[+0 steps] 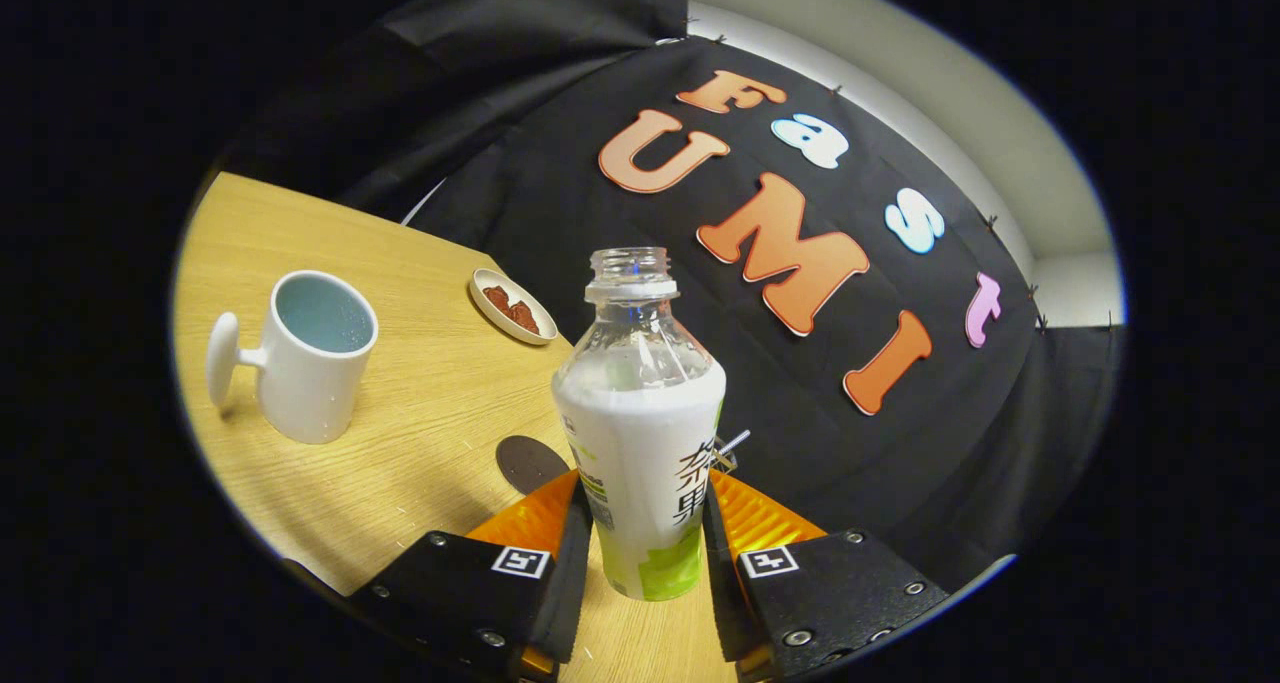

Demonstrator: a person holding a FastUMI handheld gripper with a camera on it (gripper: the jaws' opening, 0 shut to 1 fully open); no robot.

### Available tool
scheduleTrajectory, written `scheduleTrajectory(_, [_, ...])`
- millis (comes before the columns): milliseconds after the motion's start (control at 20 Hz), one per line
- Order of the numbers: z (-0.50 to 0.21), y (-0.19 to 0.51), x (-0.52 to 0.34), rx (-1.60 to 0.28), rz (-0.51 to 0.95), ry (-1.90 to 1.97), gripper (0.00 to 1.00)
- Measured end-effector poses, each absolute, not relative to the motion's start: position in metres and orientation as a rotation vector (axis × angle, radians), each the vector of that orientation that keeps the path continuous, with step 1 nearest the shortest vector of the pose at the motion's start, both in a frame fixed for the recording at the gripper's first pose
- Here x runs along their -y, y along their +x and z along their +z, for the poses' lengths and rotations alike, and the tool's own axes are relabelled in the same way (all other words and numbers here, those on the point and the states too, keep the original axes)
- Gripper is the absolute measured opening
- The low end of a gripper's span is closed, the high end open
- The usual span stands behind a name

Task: Take the bottle from table, then pour the juice into the cup, finally place the bottle on the coaster

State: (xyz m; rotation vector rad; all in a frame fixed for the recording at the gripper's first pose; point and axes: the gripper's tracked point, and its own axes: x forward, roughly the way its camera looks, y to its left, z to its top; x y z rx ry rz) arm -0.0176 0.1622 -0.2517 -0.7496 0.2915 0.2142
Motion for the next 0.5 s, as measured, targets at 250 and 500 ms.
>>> scheduleTrajectory(250, [-0.242, -0.01, -0.179, -0.172, 0.22, -0.953, 0.55])
scheduleTrajectory(500, [-0.244, -0.008, -0.197, -0.107, 0.274, -1.09, 0.54])
